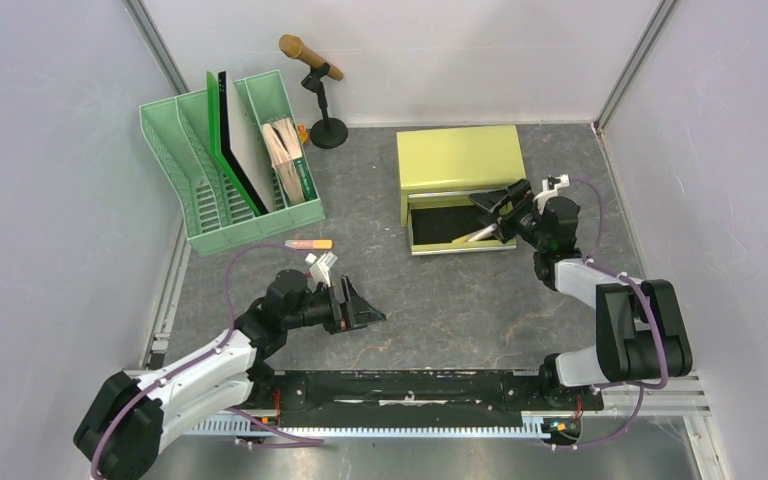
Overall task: Organize the desk
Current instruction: Place the stationery in the drawer, then pick up the stationery from the center of the board.
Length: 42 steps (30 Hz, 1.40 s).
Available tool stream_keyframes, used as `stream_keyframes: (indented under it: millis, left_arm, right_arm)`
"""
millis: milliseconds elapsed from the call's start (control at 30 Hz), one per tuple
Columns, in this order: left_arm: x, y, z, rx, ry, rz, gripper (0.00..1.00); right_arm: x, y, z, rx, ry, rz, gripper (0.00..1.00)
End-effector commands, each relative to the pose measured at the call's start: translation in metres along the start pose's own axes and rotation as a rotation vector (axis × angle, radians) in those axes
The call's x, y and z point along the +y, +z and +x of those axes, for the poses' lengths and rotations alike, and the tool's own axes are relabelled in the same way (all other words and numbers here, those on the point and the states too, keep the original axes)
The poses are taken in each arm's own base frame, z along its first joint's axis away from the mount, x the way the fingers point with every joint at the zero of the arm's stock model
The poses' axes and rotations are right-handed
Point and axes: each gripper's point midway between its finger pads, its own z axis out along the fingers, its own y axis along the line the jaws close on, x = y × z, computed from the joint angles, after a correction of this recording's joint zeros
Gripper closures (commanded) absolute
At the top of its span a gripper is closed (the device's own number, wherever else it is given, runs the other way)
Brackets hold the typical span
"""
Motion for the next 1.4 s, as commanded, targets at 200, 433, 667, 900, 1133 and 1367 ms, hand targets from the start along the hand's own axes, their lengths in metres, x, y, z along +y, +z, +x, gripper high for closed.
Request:
stream_keyframes:
  millis: [200, 433, 667, 900, 1133, 1367]
  left_arm:
    - [-0.01, 0.0, -0.008, -0.019, 0.069, 0.02, 0.0]
    - [-0.01, 0.0, -0.008, -0.018, 0.072, 0.018, 0.0]
    - [-0.008, 0.0, -0.007, -0.016, 0.071, 0.015, 0.0]
    - [-0.004, -0.001, -0.009, -0.014, 0.101, -0.026, 0.0]
    - [0.009, -0.002, -0.016, 0.017, 0.153, -0.152, 0.0]
    - [0.014, 0.001, -0.013, 0.053, 0.15, -0.181, 0.0]
  right_arm:
    - [0.009, -0.01, -0.03, -0.076, -0.131, 0.04, 0.02]
    - [0.01, -0.005, -0.055, -0.098, -0.264, 0.12, 0.02]
    - [0.01, 0.006, -0.076, -0.091, -0.379, 0.2, 0.02]
    - [0.018, -0.009, -0.096, -0.123, -0.542, 0.29, 0.02]
    - [-0.016, -0.036, -0.086, -0.041, -0.649, 0.453, 0.02]
    - [-0.074, -0.049, -0.061, 0.153, -0.686, 0.609, 0.02]
